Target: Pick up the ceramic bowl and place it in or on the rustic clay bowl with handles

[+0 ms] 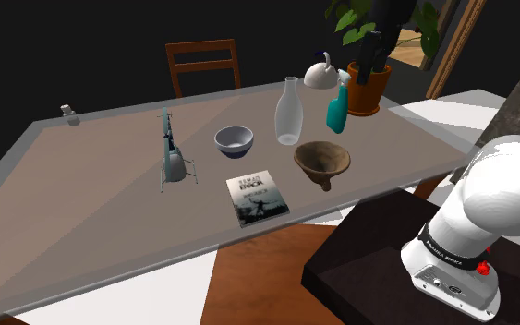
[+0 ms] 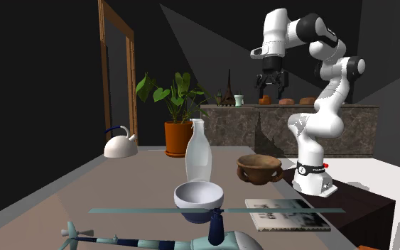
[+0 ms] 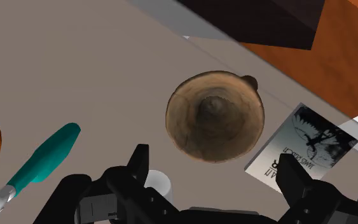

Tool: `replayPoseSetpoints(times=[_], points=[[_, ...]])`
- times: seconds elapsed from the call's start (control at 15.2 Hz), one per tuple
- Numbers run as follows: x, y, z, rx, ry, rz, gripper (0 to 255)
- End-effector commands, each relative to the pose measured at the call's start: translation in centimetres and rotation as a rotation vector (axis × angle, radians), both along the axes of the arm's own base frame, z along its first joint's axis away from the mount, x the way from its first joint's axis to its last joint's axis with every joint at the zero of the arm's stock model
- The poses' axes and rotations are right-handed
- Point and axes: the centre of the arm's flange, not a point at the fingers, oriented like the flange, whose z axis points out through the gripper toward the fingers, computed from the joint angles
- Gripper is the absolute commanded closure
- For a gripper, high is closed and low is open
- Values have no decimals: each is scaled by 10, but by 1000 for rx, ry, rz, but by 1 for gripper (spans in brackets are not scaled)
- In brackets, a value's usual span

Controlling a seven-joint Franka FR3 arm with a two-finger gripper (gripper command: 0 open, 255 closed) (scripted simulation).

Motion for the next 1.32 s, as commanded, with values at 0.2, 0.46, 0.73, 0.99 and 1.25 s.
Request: replayPoseSetpoints(times=[0.2, 0.46, 0.73, 0.99, 1.25], points=[[33, 1, -22, 11, -1, -1, 0], [76, 4, -51, 27, -3, -3, 0], [119, 6, -81, 42, -5, -4, 0], [163, 9, -110, 57, -7, -6, 0], [206, 13, -139, 72, -9, -7, 0]])
